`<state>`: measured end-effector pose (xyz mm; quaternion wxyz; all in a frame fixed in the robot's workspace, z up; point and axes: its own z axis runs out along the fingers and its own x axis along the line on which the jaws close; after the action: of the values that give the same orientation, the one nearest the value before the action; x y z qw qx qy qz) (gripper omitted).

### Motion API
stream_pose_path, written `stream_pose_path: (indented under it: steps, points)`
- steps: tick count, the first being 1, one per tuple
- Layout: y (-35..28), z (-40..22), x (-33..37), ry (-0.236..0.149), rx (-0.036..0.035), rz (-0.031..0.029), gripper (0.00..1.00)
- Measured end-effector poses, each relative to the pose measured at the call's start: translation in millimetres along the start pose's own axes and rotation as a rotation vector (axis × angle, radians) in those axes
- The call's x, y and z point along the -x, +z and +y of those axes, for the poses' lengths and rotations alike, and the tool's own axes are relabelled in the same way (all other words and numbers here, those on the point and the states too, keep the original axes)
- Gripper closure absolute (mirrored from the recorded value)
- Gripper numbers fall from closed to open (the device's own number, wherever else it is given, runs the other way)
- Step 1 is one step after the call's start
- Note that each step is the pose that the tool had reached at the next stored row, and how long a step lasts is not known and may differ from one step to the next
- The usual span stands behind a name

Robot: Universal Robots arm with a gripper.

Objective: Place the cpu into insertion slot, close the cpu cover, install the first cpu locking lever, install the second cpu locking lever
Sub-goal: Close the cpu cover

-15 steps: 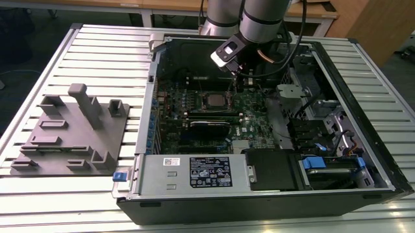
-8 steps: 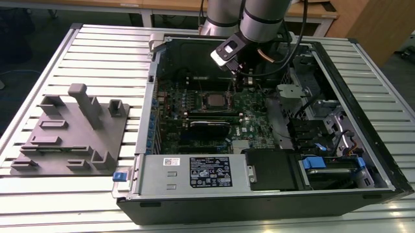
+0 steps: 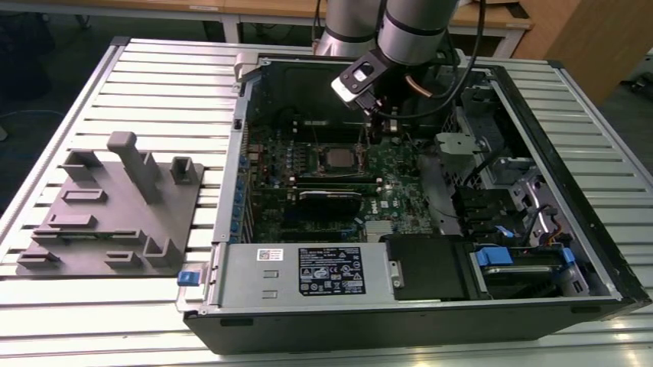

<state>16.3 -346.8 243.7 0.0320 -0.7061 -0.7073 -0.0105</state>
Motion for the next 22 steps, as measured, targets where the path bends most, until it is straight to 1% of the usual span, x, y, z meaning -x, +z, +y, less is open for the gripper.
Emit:
stream_pose_path:
  steps: [2,5,10,22]
  points:
    - [-0.1,-0.4,-0.1,0.0,-0.0005,0.0005,0.89]
    - [-0.1,-3.4,0.0,0.0,-0.0008,0.0001,0.89]
    - [0.0,-3.8,0.0,0.0,-0.0008,0.0001,0.89]
    - [0.2,-7.4,0.0,0.0,0.0,0.0002,0.89]
